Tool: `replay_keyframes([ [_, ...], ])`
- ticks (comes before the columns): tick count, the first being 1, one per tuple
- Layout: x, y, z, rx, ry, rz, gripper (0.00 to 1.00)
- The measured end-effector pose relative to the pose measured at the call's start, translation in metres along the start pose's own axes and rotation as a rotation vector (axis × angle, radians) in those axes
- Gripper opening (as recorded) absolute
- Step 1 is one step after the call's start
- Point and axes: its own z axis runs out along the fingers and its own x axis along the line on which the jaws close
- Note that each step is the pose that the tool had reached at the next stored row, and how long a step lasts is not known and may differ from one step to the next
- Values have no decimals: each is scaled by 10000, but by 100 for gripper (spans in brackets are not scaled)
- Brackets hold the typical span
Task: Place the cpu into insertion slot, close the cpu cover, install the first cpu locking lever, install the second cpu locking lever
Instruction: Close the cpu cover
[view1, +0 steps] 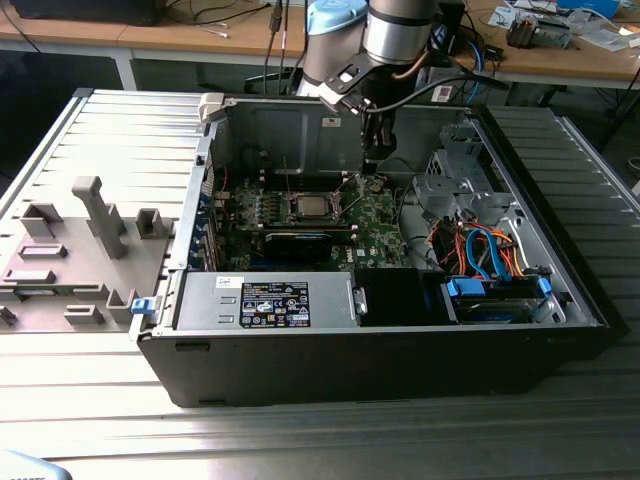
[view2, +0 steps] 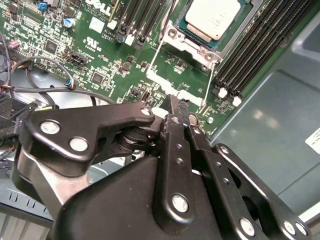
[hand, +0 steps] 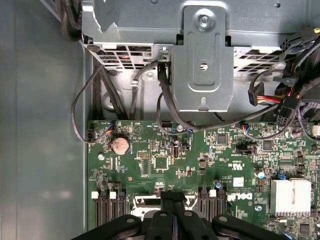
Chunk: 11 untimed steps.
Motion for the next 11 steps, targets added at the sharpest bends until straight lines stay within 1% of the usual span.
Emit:
replay_keyframes([
  [11,-1,64,11,1,0,0,11],
])
